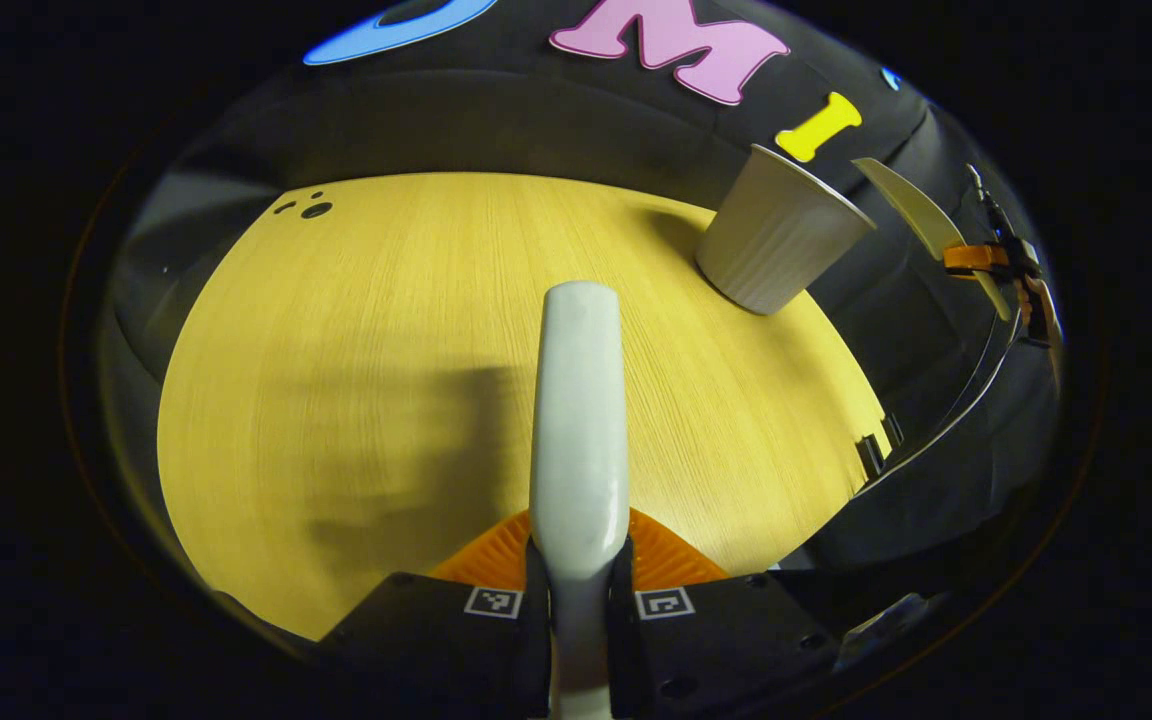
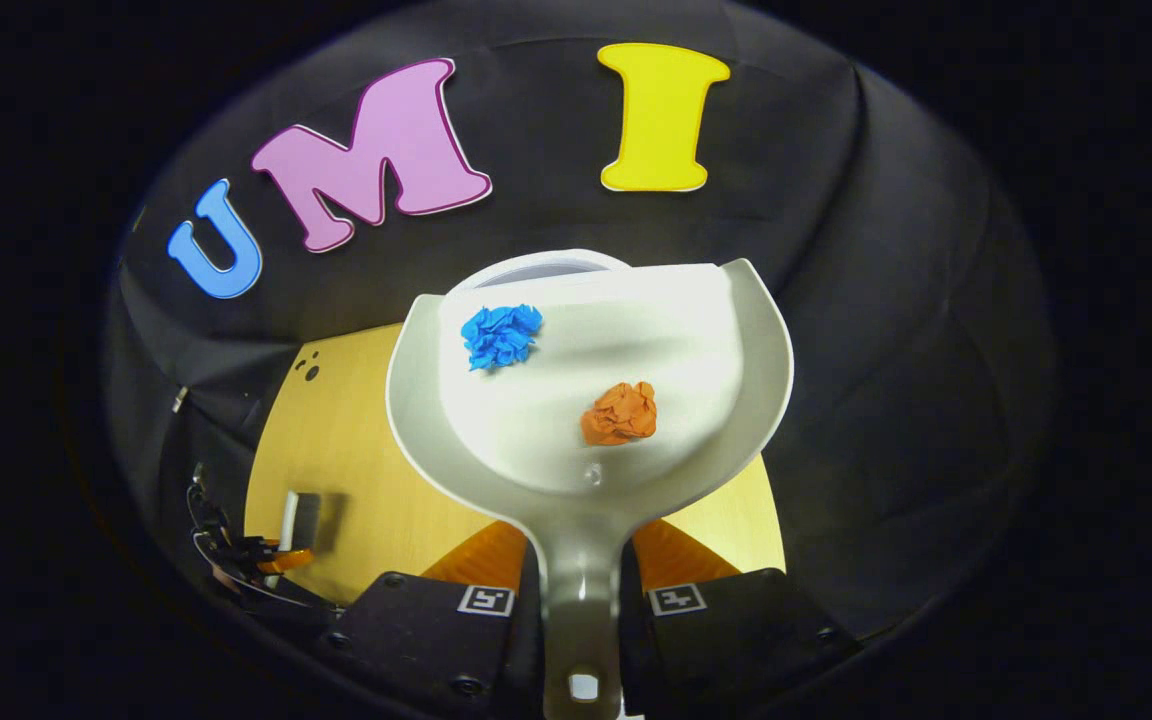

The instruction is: Pick up the small broom and dustpan from the desktop, sweep the trash into the dustpan with the broom, and then empty the trash into the garbage bin.

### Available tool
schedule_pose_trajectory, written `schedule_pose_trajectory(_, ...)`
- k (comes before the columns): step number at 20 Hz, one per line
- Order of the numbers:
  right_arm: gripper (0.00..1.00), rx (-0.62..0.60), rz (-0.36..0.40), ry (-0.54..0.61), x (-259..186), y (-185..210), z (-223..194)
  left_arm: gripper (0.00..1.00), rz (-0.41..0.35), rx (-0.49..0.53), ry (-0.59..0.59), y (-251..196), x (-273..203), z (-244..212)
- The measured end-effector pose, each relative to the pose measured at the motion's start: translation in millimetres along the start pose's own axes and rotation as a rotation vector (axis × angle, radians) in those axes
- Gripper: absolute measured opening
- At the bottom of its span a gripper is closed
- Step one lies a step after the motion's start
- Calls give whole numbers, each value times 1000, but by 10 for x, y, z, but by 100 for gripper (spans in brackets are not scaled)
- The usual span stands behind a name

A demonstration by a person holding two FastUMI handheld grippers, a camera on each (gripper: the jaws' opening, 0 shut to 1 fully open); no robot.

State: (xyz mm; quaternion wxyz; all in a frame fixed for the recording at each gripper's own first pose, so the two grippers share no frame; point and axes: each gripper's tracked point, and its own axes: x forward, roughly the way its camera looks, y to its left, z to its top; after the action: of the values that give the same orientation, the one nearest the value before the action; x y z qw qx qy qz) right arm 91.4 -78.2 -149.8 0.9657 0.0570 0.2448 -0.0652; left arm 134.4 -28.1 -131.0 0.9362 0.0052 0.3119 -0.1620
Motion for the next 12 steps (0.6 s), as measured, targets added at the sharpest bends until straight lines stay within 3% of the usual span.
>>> schedule_pose_trajectory(5, 34, -33, -26, -3, 23, -42, -16, 25, 26, -83, -40, 117, -134, 57)
schedule_pose_trajectory(9, 34, -116, -98, -10, -3, -86, -10, 25, 29, -151, -66, 212, -206, 51)
schedule_pose_trajectory(10, 29, -137, -113, -15, -36, -96, 14, 25, 34, -159, -69, 245, -227, 55)
schedule_pose_trajectory(12, 34, -170, -149, -29, -38, -126, 46, 25, 37, -165, -72, 263, -261, 50)
